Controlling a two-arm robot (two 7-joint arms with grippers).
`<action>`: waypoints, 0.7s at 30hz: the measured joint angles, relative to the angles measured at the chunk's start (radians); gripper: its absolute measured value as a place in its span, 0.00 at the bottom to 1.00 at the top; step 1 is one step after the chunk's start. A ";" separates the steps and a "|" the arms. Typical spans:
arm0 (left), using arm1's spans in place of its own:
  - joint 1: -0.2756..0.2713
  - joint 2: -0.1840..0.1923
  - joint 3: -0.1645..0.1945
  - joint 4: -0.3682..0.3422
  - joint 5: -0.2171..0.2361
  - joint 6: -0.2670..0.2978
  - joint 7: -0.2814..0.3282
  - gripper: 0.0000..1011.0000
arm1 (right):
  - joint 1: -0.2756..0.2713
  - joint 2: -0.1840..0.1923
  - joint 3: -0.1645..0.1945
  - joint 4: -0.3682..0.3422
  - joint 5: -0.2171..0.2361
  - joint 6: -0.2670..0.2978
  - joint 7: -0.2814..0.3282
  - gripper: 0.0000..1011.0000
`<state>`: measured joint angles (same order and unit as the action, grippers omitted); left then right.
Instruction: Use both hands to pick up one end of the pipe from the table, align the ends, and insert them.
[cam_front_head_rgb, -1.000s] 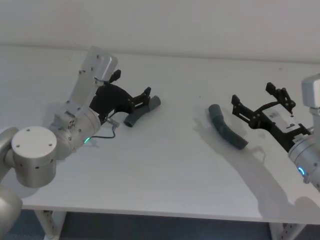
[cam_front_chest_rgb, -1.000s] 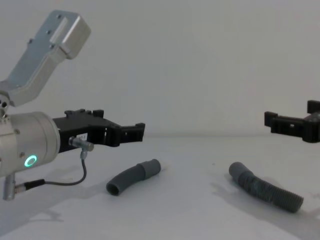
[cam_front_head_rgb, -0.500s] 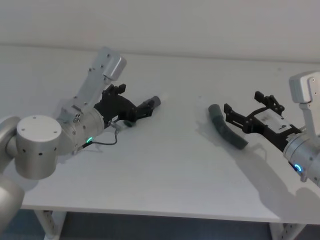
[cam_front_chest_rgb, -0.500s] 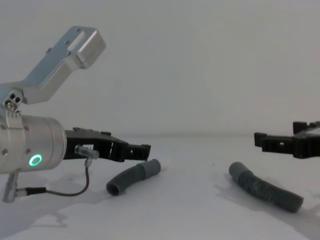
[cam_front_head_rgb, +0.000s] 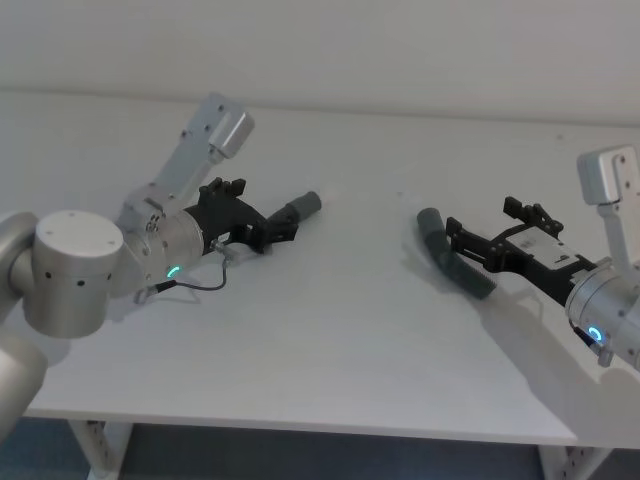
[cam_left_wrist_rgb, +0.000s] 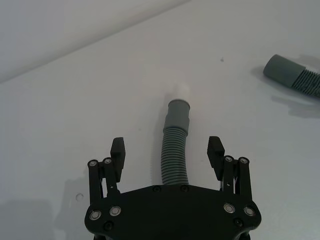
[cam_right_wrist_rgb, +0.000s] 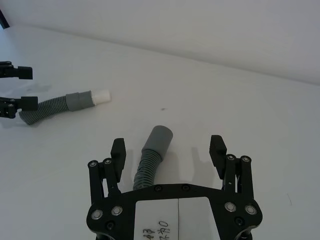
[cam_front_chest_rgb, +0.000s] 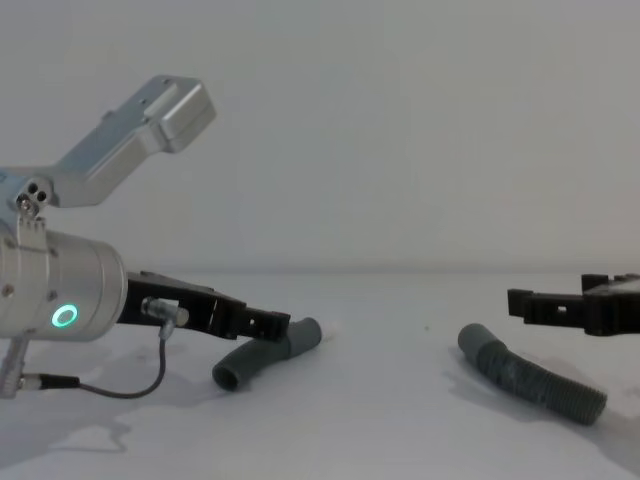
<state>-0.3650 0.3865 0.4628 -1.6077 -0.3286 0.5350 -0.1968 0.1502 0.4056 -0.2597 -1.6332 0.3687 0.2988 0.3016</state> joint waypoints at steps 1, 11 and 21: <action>-0.004 0.000 0.001 0.006 0.000 0.002 -0.004 0.99 | 0.003 -0.001 0.001 0.006 0.006 0.005 0.001 0.99; -0.061 -0.008 0.024 0.078 0.000 0.011 -0.070 0.99 | 0.013 0.000 0.002 0.023 0.021 0.025 0.000 0.99; -0.125 -0.021 0.059 0.163 0.019 -0.003 -0.137 0.99 | 0.018 0.011 -0.011 0.027 0.028 0.043 0.002 0.99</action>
<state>-0.4900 0.3652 0.5216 -1.4447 -0.3097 0.5320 -0.3333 0.1686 0.4164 -0.2710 -1.6063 0.3967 0.3422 0.3037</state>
